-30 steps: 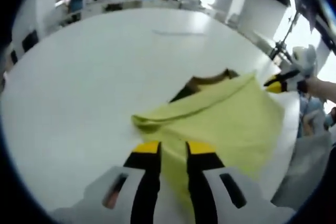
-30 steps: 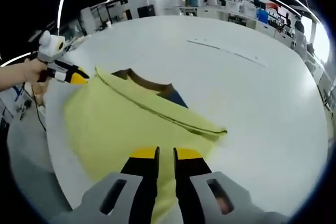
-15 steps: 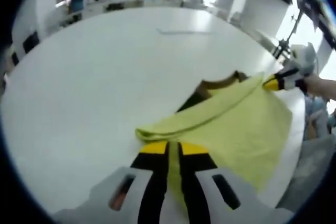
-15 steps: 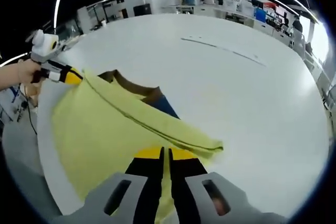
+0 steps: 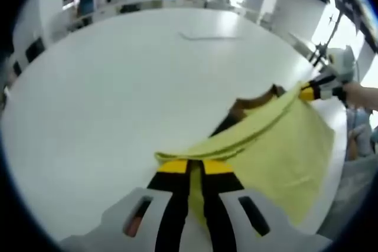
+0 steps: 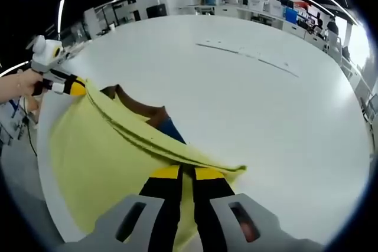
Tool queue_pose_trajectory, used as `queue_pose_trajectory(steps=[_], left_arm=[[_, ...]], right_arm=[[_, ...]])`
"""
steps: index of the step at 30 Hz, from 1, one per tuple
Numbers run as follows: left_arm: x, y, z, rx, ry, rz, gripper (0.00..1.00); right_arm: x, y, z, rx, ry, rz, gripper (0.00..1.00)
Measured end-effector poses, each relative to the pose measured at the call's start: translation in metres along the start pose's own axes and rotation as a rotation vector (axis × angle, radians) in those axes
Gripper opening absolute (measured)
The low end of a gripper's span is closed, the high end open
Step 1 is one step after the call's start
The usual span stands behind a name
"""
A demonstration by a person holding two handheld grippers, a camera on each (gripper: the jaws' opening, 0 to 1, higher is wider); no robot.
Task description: Fold the garment on the visible template until the final outline fits inside the template.
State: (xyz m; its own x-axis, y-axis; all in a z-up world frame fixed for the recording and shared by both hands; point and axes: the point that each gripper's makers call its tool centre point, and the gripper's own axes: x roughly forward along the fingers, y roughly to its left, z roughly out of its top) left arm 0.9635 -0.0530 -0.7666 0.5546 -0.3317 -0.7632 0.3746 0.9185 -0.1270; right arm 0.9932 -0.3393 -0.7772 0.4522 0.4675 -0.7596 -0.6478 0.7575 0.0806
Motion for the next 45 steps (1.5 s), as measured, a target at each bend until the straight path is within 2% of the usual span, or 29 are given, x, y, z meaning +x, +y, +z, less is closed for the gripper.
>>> queue_pose_trajectory(steps=[15,27,30,31,33,35,39,45], left_arm=[[0.015,0.015,0.01,-0.005,0.019,0.015,0.04],[0.017,0.015,0.011,-0.007,0.03,0.013,0.04],[0.016,0.013,0.013,-0.024,0.027,0.003,0.1],[0.016,0.01,0.017,-0.056,0.01,-0.011,0.14],[0.013,0.008,0.021,-0.05,0.005,-0.008,0.17],[0.012,0.006,0.025,-0.038,-0.001,-0.013,0.19],[0.005,-0.003,0.034,-0.059,-0.037,-0.048,0.36],[-0.009,-0.012,0.039,-0.076,-0.059,-0.061,0.45]], right_arm=[[0.008,-0.017,0.011,-0.013,0.011,-0.022,0.06],[0.01,-0.021,0.013,-0.021,0.018,-0.03,0.07],[0.011,-0.022,0.013,-0.021,0.019,-0.03,0.07],[0.01,-0.022,0.013,-0.022,0.02,-0.03,0.07],[0.01,-0.021,0.013,-0.022,0.022,-0.03,0.07],[0.01,-0.021,0.014,-0.02,0.021,-0.036,0.11],[0.005,-0.018,0.021,-0.008,-0.003,-0.039,0.17],[-0.004,-0.007,0.028,0.005,-0.029,-0.017,0.26]])
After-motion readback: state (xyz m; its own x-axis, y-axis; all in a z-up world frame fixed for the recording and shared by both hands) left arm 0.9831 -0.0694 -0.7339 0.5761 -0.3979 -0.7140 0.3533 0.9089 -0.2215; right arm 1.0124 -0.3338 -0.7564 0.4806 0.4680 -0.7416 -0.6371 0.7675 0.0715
